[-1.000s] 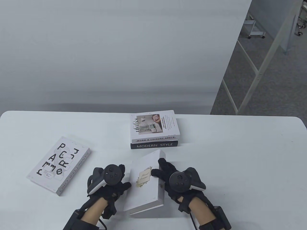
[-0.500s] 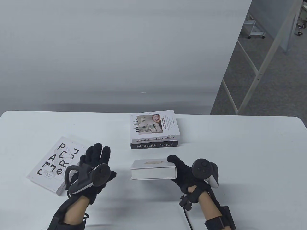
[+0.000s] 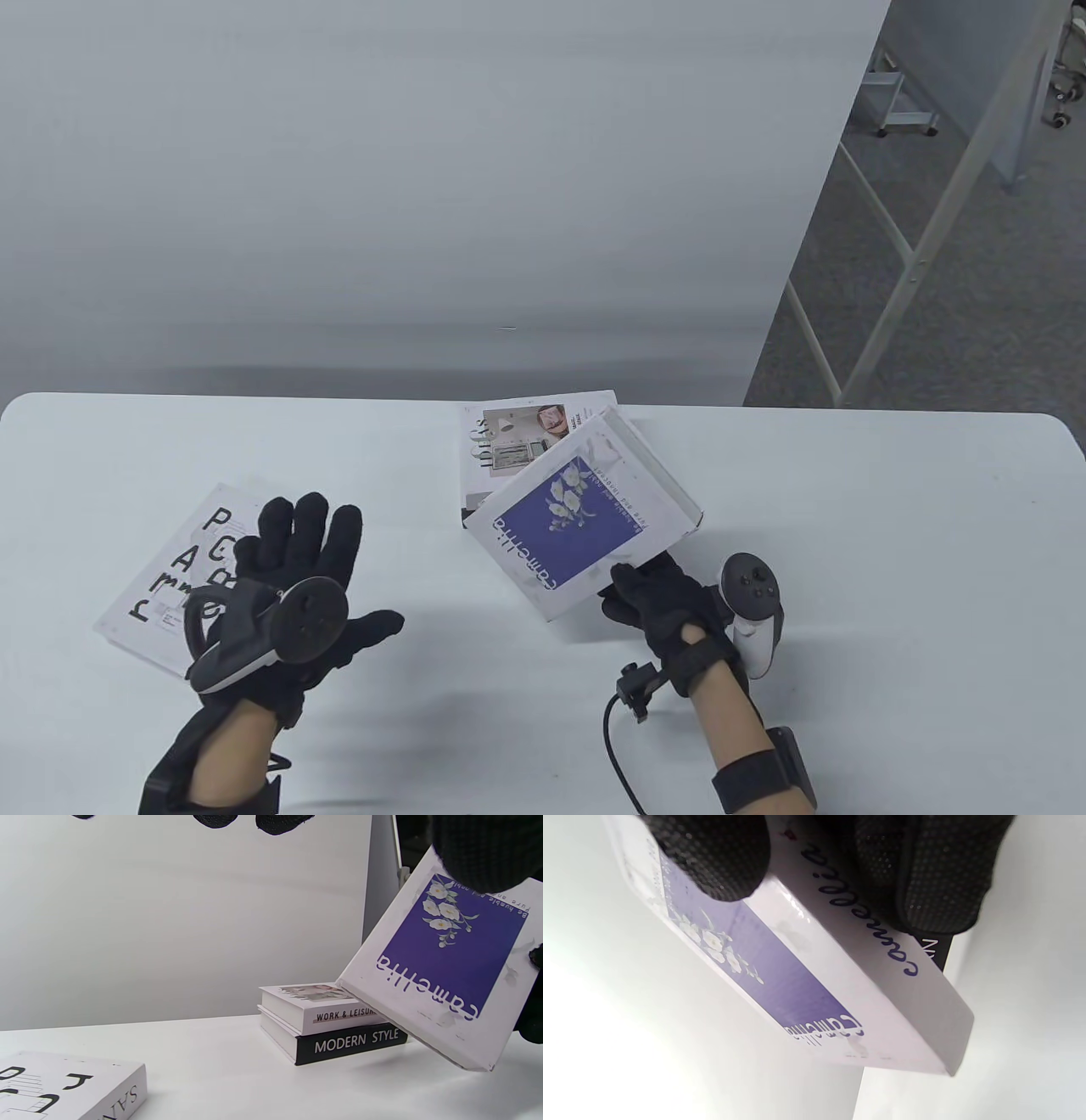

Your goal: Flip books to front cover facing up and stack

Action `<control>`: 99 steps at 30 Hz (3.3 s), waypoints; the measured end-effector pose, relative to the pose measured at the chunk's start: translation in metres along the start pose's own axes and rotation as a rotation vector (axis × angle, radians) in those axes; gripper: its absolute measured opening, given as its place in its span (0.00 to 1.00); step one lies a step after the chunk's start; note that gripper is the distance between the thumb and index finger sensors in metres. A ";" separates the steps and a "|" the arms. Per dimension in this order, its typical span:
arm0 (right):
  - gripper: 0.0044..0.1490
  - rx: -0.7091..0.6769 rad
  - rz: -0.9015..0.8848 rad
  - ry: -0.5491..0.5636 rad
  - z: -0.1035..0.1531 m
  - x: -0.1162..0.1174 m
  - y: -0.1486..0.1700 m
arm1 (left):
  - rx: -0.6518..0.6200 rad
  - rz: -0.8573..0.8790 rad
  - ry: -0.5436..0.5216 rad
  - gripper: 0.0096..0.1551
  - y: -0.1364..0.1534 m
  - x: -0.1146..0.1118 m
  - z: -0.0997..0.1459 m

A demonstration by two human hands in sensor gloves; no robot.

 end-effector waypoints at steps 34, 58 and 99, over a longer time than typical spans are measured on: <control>0.47 0.397 -0.292 0.122 -0.105 0.068 0.036 | 0.015 0.084 -0.042 0.67 0.016 0.006 0.008; 0.47 0.245 -0.398 0.063 -0.104 0.097 0.026 | 0.018 0.103 -0.037 0.66 0.016 0.004 0.007; 0.56 -0.201 1.023 -0.303 0.042 -0.019 -0.053 | -0.100 0.034 0.210 0.66 -0.041 -0.087 -0.032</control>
Point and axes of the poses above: the tracker on the back of each hand, its own y axis roughly to the little-finger side, its own z axis roughly from the fingertips to the wrist, x = y × z, the point moved 4 cm from there along -z, roughly from the wrist to the fingertips, and after that the axes turned 9 degrees about -x, right-handed, at the moved point
